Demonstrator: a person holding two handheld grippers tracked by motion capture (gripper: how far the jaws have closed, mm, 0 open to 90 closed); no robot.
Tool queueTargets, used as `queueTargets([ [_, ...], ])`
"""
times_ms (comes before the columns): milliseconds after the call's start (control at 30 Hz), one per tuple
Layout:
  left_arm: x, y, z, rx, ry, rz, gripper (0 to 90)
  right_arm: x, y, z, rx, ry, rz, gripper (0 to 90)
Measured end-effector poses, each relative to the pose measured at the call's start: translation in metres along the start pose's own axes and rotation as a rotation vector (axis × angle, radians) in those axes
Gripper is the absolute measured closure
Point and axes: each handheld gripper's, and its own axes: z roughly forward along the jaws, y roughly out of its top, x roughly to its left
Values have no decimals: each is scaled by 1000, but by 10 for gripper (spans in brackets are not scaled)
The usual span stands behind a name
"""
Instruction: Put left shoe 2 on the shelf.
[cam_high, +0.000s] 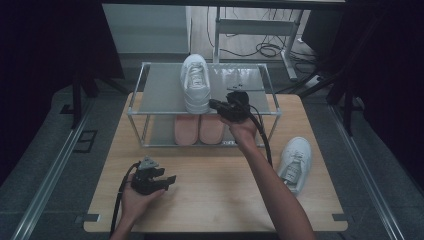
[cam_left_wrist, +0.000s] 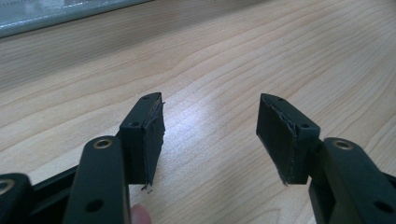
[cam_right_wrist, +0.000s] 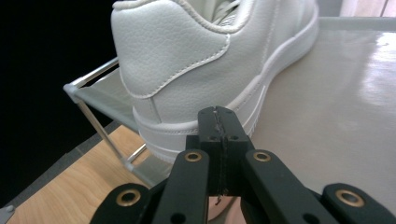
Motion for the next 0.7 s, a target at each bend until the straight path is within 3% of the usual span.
queueTargets([
  [300, 0, 0, -1, -3, -1, 0, 423, 16, 2, 14, 2, 9, -26, 900],
  [700, 1, 0, -1, -3, -1, 0, 423, 26, 4, 28, -5, 13, -23, 900],
])
